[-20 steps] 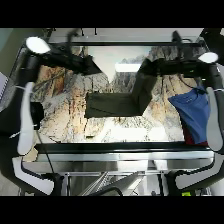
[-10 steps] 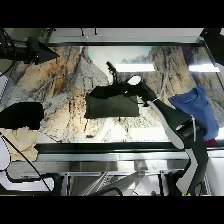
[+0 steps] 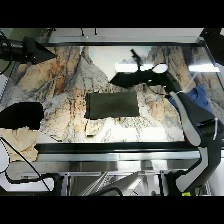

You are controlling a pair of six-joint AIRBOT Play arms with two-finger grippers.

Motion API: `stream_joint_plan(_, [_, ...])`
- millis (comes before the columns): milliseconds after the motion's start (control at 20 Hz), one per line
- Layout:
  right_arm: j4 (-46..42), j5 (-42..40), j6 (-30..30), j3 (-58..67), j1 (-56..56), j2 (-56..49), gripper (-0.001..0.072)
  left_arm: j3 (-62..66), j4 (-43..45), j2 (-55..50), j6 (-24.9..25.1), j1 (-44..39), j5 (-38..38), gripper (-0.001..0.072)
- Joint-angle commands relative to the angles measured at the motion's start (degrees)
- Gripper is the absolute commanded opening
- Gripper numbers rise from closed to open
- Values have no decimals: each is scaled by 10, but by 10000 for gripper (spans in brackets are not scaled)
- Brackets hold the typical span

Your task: Fold the shirts.

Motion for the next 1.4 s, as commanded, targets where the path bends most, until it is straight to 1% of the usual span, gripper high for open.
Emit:
stream_joint_plan(0, [-142,102,90,-8,-109,16,501,0,0,0,-1,0,-13,15])
stream_joint_plan(100, [-197,105,99,-42,-138,15,502,0,0,0,-1,0,-12,15])
stream_joint_plan(250, [-223,80,89,-103,-141,4,505,0,0,0,-1,0,-3,15])
stream_joint_plan(300, [-221,69,77,-117,-136,-5,505,0,1,0,-1,0,-1,15])
stream_joint_plan(450, [-218,42,68,-124,-108,-36,505,0,0,0,-1,-1,3,15])
stream_joint_plan(600, [-218,4,68,-124,-77,-59,505,0,0,0,0,-2,5,15])
stream_joint_plan(650, [-209,-1,68,-124,-69,-65,505,0,1,0,0,-2,5,15])
stream_joint_plan(750, [-165,-1,37,-124,-61,-72,501,0,1,0,0,-2,5,15])
stream_joint_plan(800, [-139,-2,26,-124,-58,-72,446,0,1,0,0,-2,5,15])
stream_joint_plan(850, [-106,-1,5,-123,-58,-71,172,0,1,0,0,-2,5,15])
stream_joint_plan(900, [-74,-1,-12,-123,-59,-68,18,0,1,0,-1,-2,5,15])
stream_joint_plan(1050, [2,-2,-49,-105,-70,-45,16,0,1,0,-1,-2,1,15])
stream_joint_plan(1150, [12,-10,-56,-68,-89,-21,15,-2,1,0,0,-2,-5,15])
stream_joint_plan(1250, [11,-18,-18,-17,-125,1,15,-2,1,-1,-1,-2,-7,15])
stream_joint_plan(1350, [11,-12,61,19,-173,28,15,-2,1,-1,-1,-2,-11,15])
